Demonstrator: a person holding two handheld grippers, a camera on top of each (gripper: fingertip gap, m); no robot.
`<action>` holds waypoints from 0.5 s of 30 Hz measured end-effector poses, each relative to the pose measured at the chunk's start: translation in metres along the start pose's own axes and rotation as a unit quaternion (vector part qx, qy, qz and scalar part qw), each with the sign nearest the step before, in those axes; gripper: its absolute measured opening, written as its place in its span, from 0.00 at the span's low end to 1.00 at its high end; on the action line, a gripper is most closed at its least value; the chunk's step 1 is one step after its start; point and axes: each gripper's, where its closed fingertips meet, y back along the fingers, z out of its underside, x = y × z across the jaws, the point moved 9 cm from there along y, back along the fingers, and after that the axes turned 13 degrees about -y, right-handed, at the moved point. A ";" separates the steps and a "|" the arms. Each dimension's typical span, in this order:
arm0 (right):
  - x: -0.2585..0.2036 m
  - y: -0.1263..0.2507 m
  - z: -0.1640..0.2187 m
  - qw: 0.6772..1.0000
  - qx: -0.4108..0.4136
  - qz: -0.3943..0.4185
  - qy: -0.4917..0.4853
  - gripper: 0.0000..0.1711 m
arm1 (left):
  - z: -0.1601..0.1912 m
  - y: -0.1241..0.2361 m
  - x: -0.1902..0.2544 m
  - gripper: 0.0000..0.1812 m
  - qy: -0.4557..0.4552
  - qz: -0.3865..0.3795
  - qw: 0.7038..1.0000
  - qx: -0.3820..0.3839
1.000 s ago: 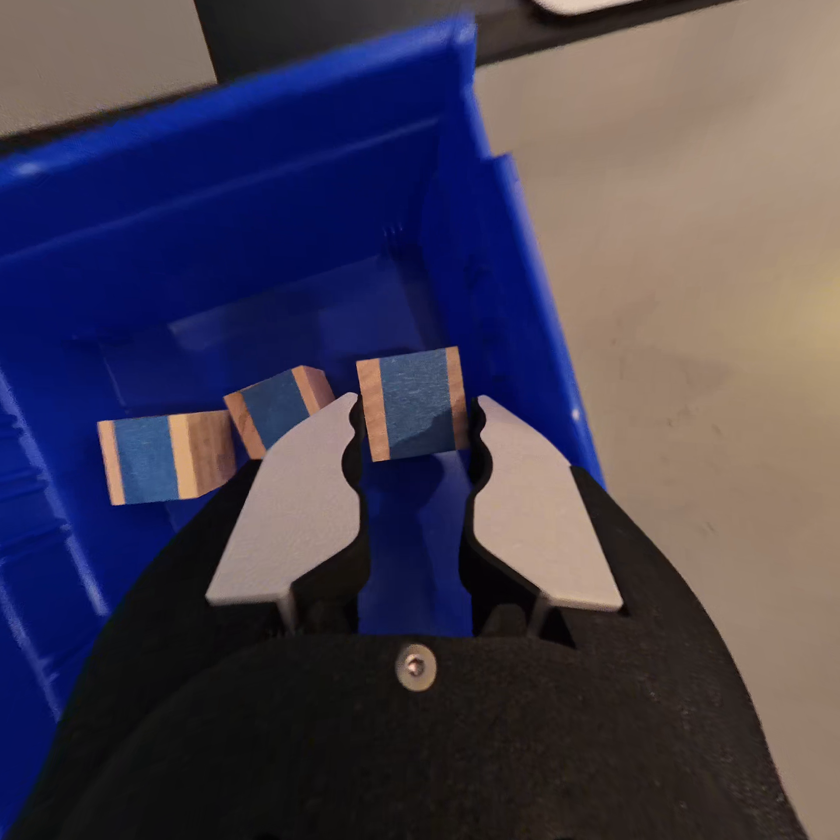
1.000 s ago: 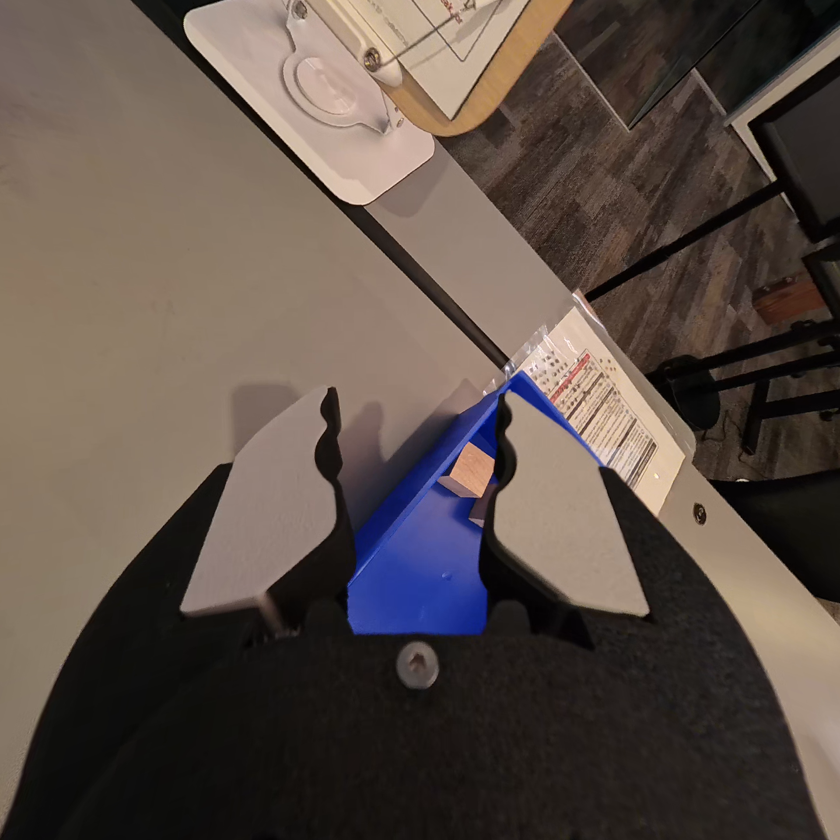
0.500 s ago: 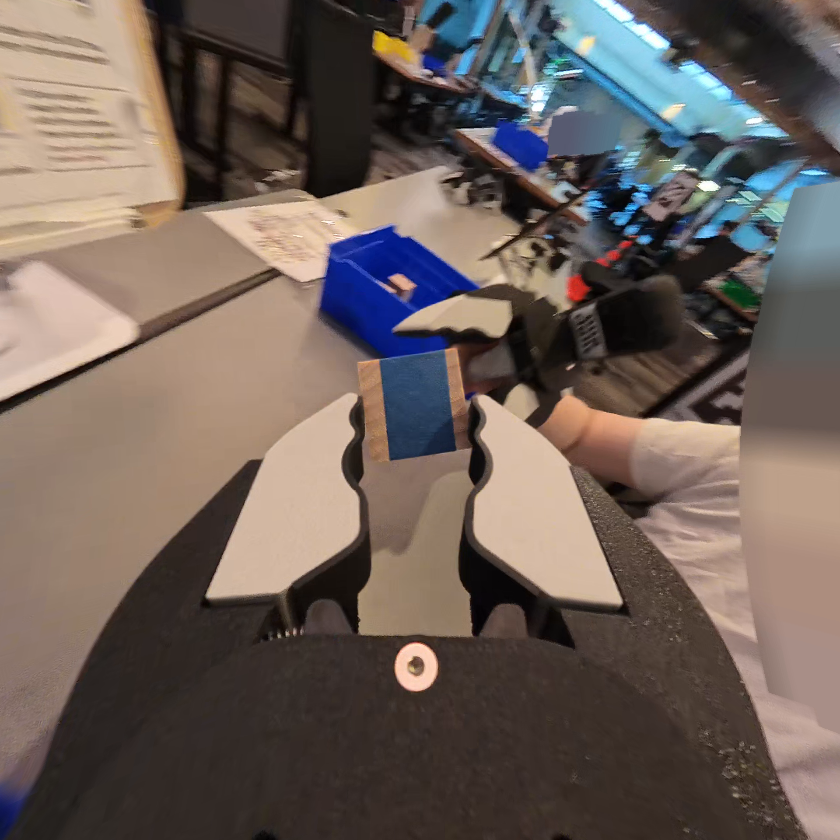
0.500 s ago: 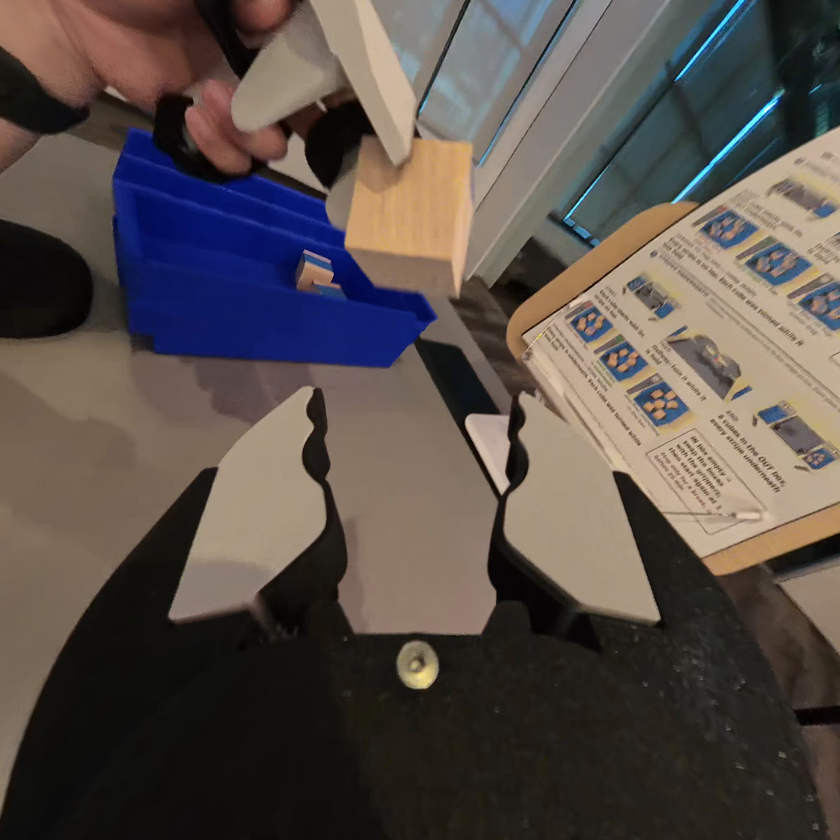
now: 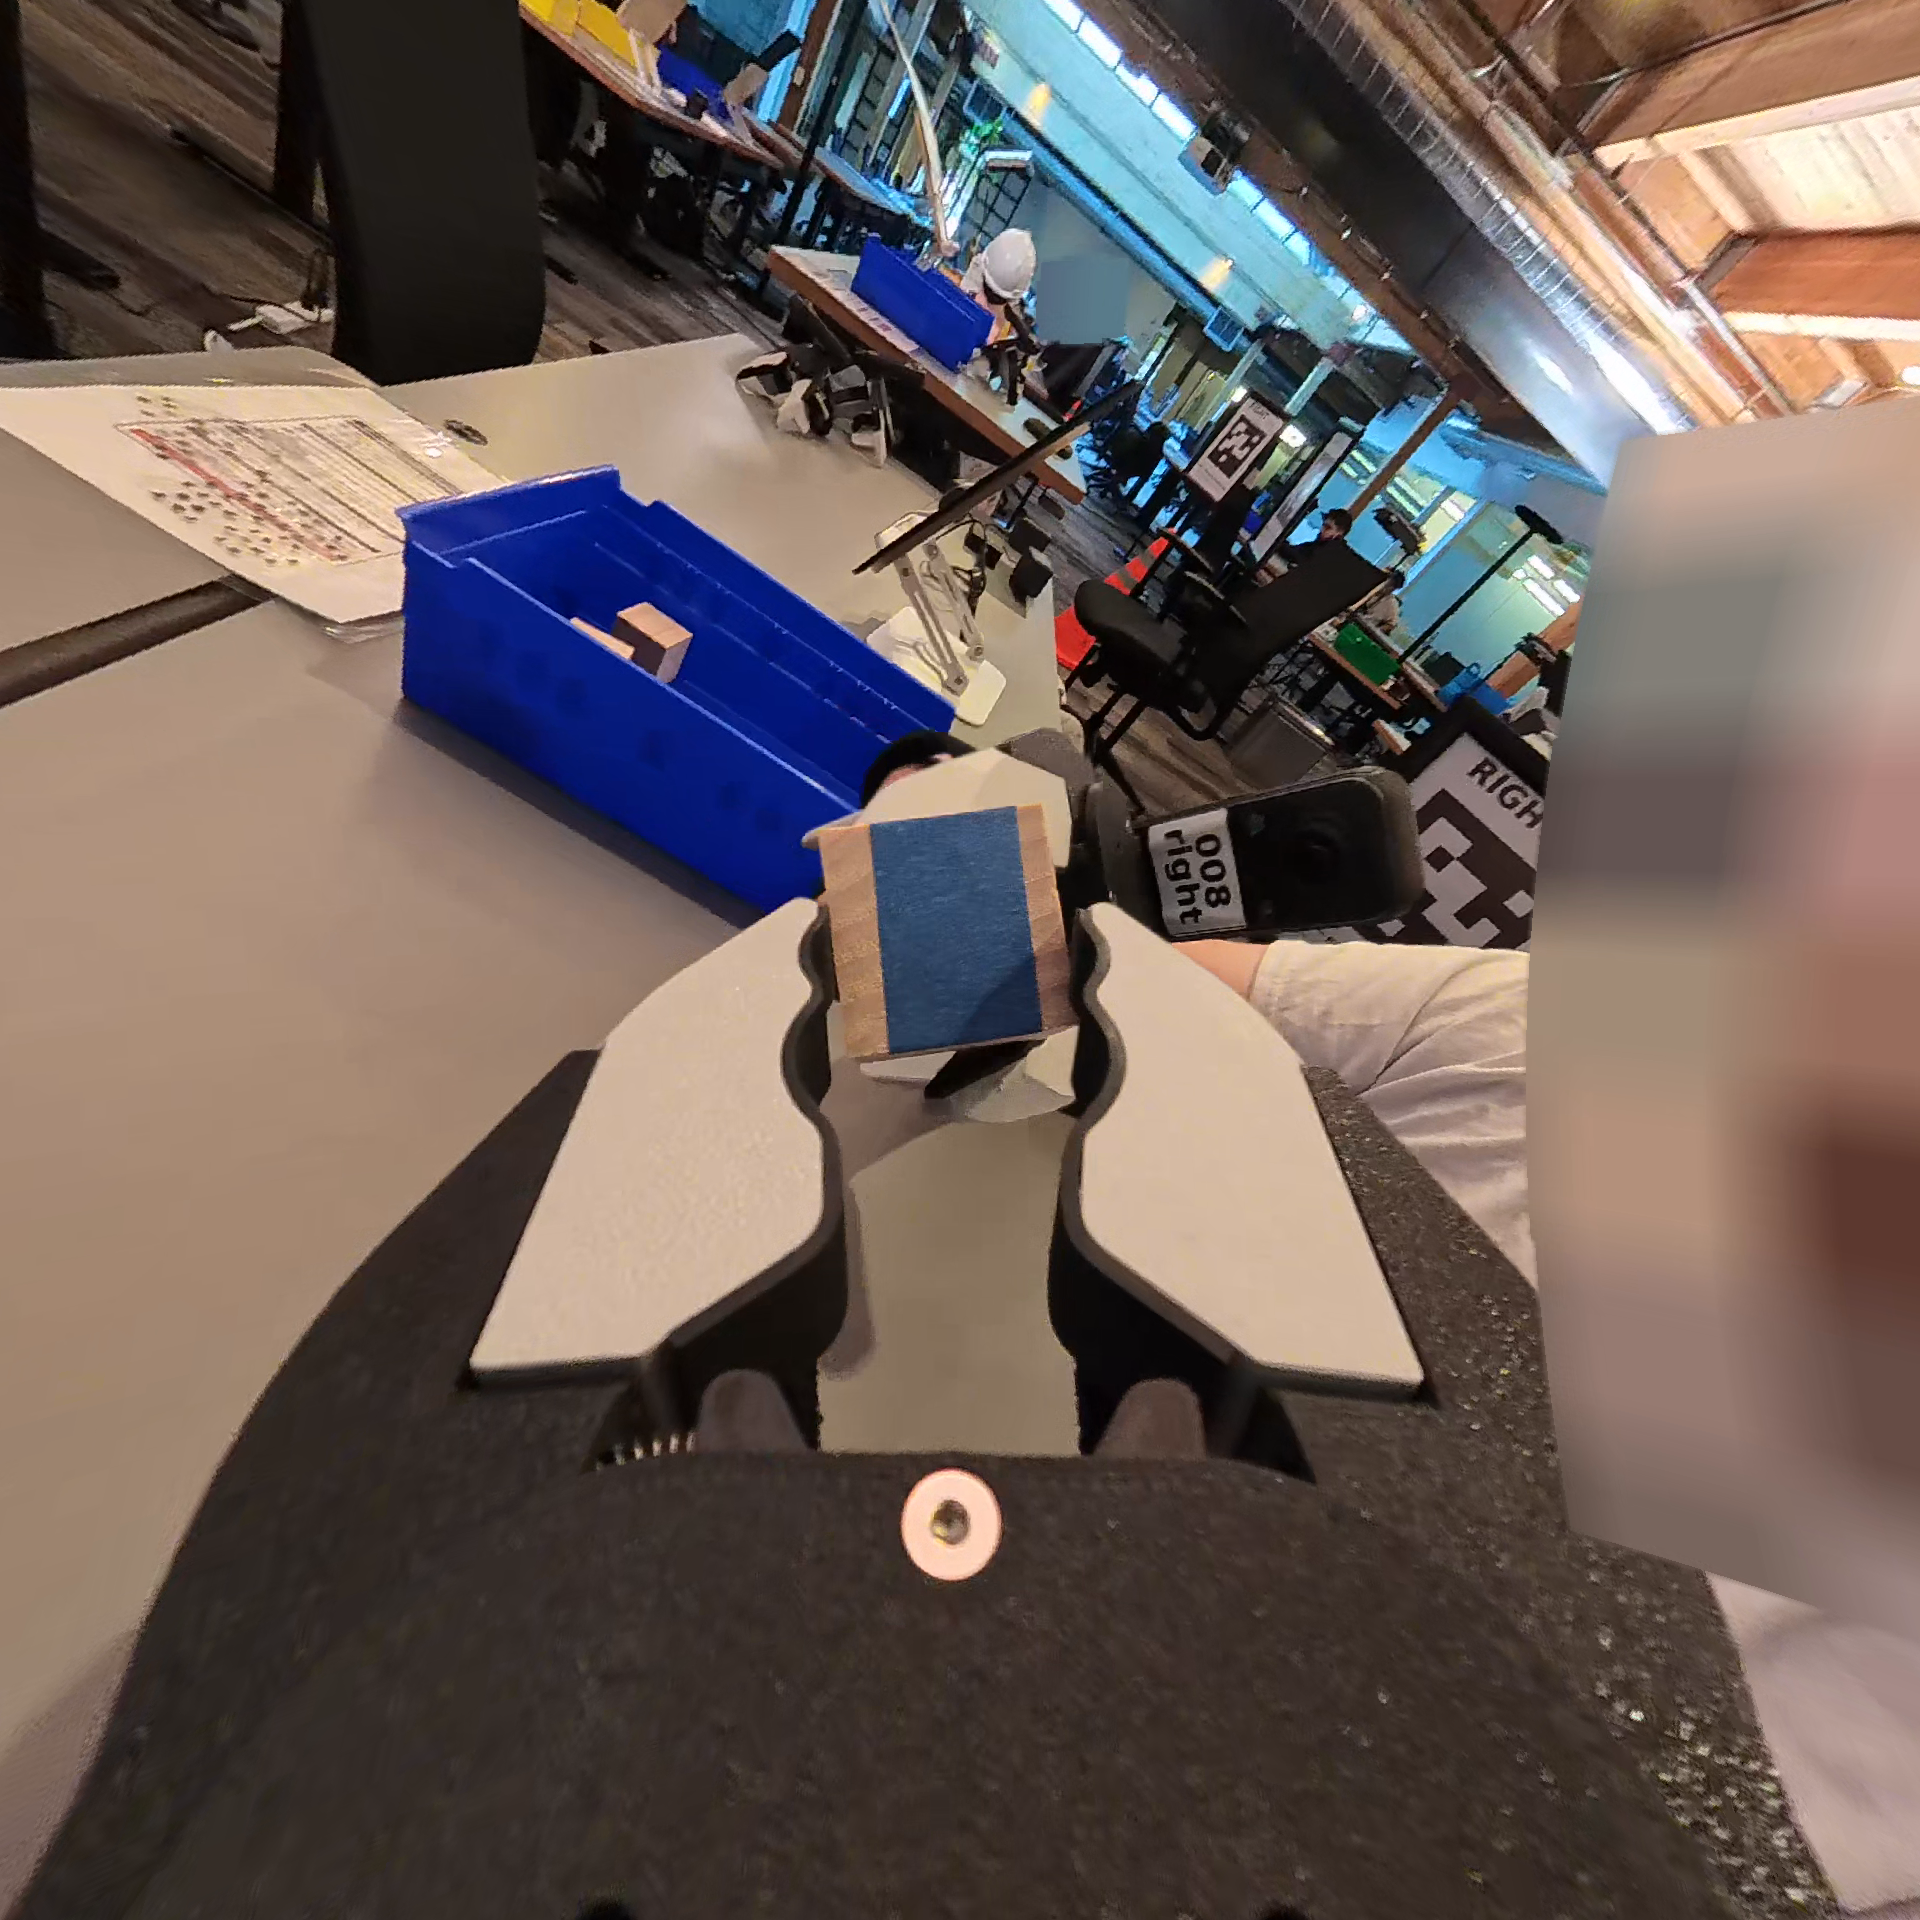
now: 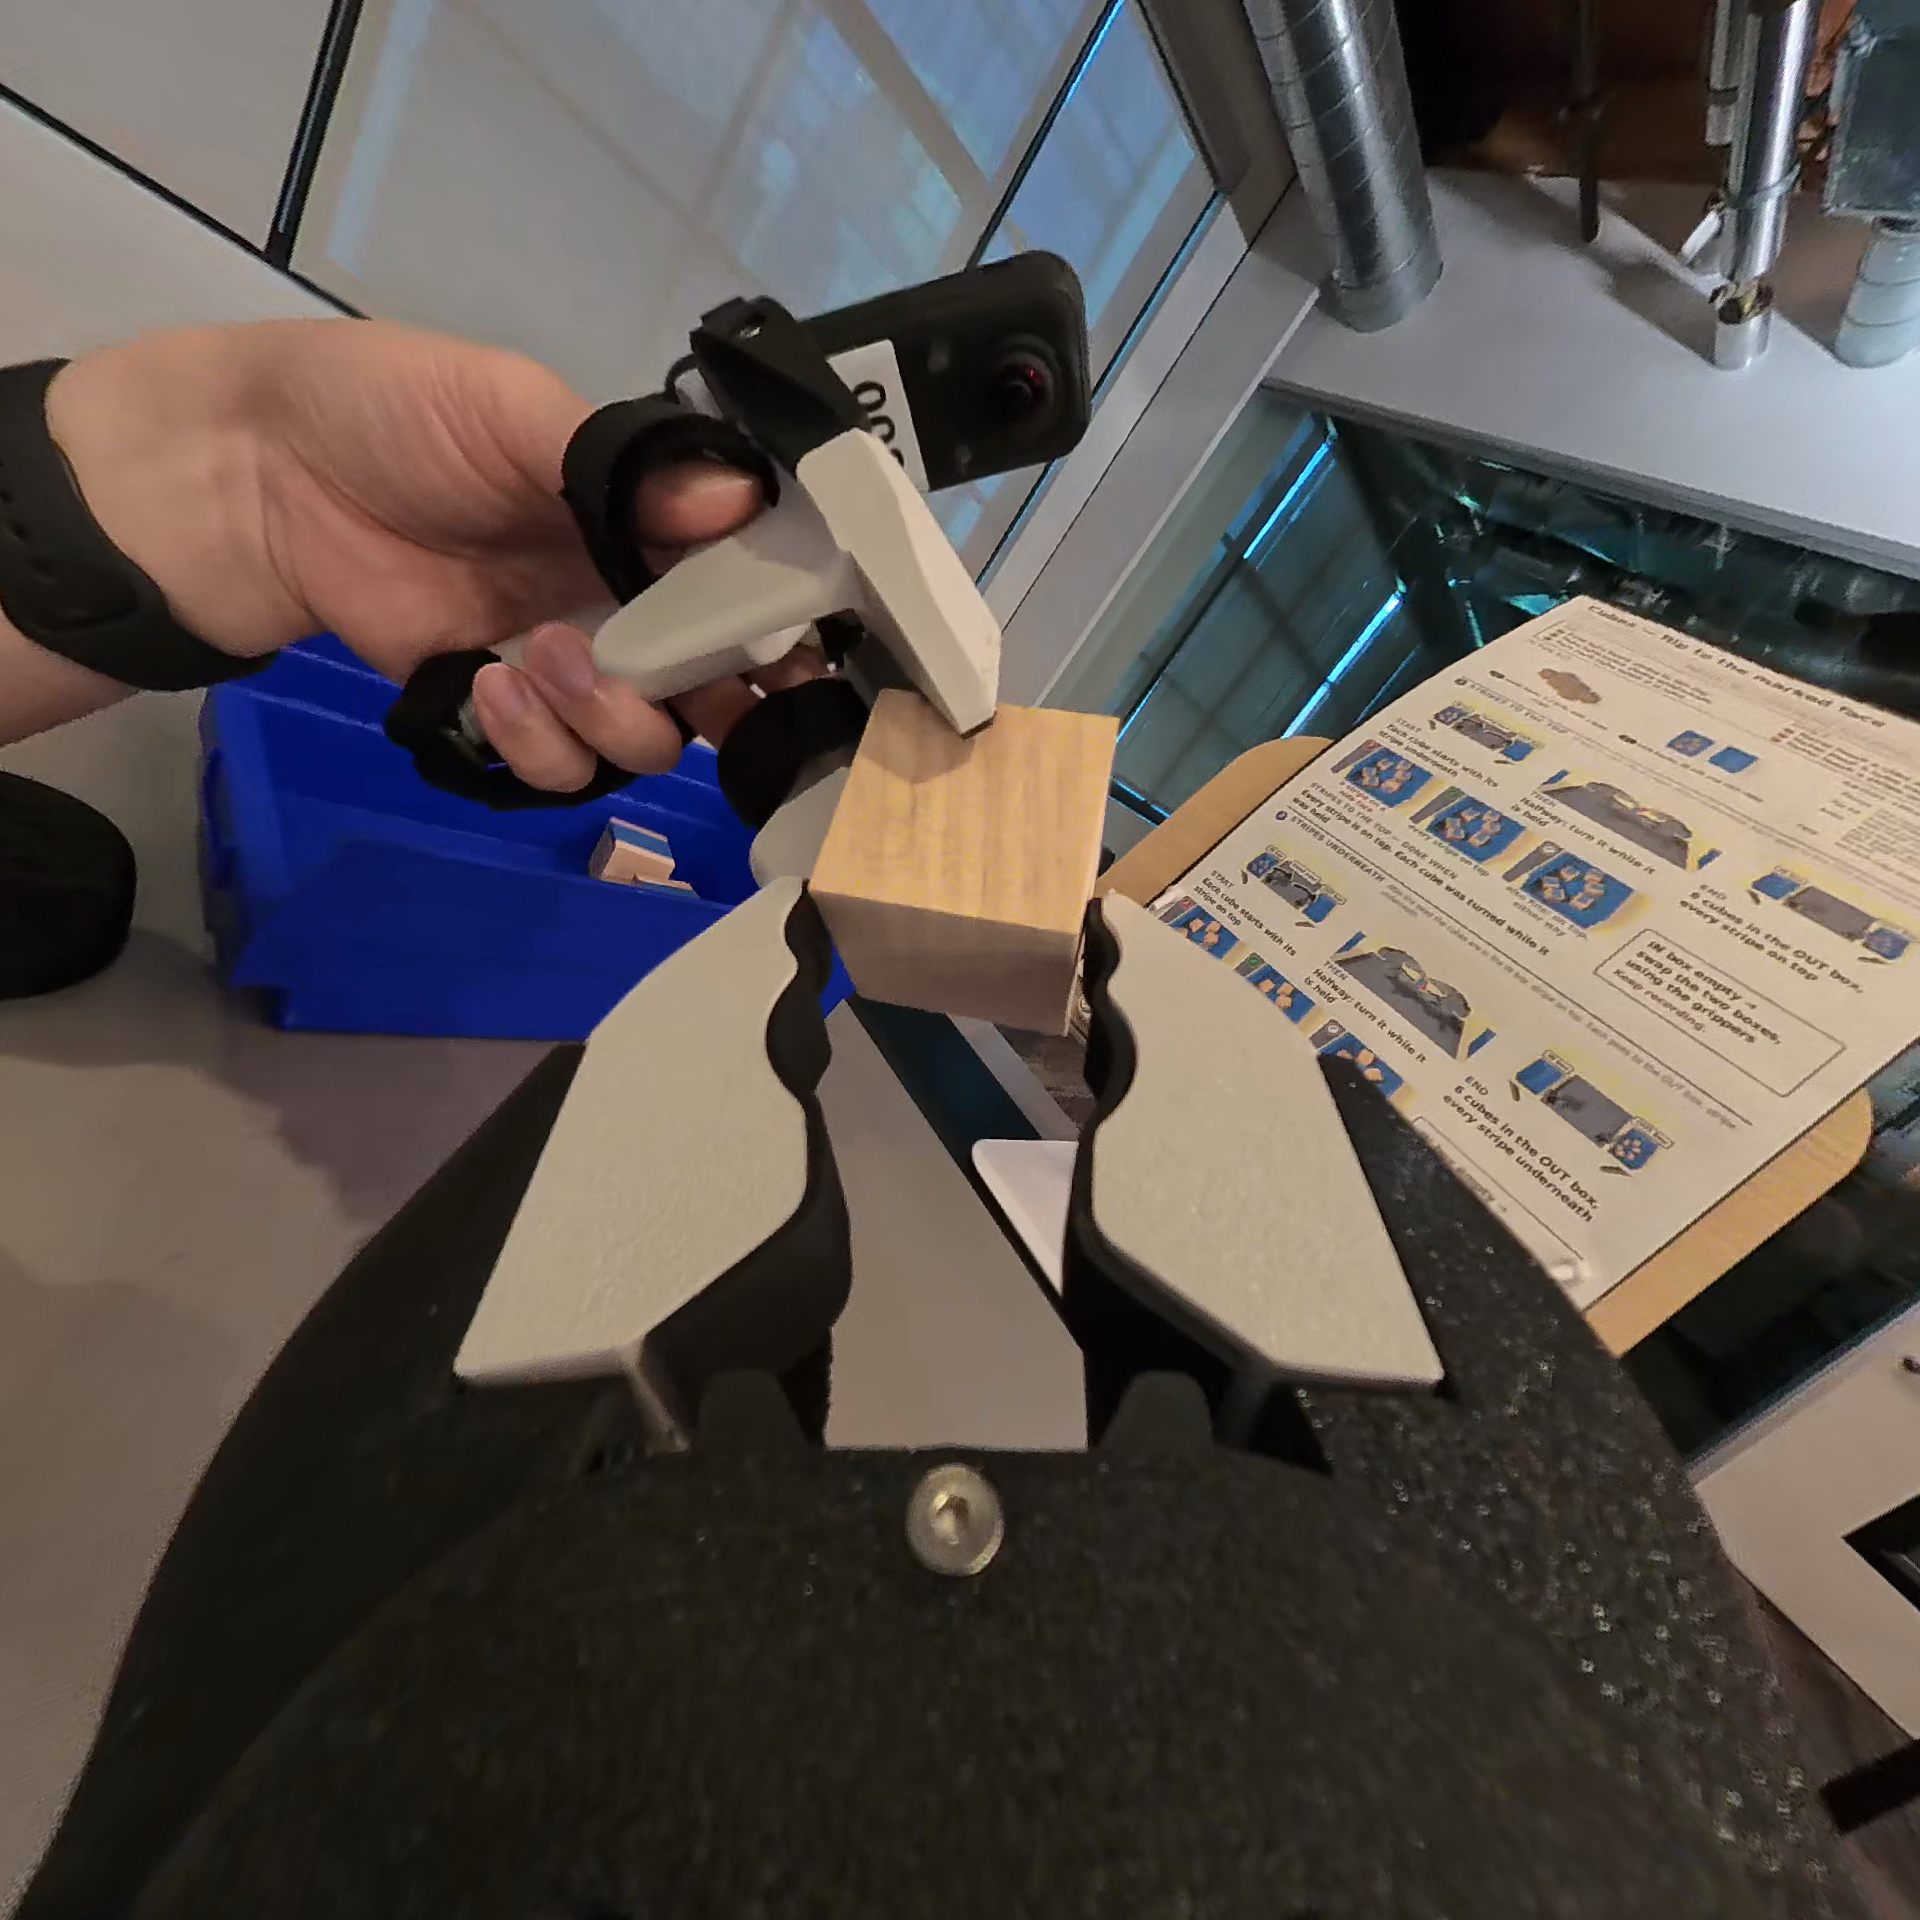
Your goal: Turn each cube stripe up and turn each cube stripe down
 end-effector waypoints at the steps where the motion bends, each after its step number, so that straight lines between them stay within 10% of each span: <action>1: 0.002 0.000 -0.002 1.000 -0.007 -0.010 0.006 0.27 | 0.000 0.000 0.000 0.24 0.003 0.004 1.000 0.002; 7: 0.076 0.030 -0.040 0.979 -0.200 -0.020 0.043 0.27 | -0.006 0.019 0.000 0.26 0.015 0.000 1.000 0.017; 15: 0.207 0.184 0.057 0.804 -0.583 0.041 -0.113 0.27 | -0.002 0.021 0.001 0.25 0.005 -0.005 1.000 -0.030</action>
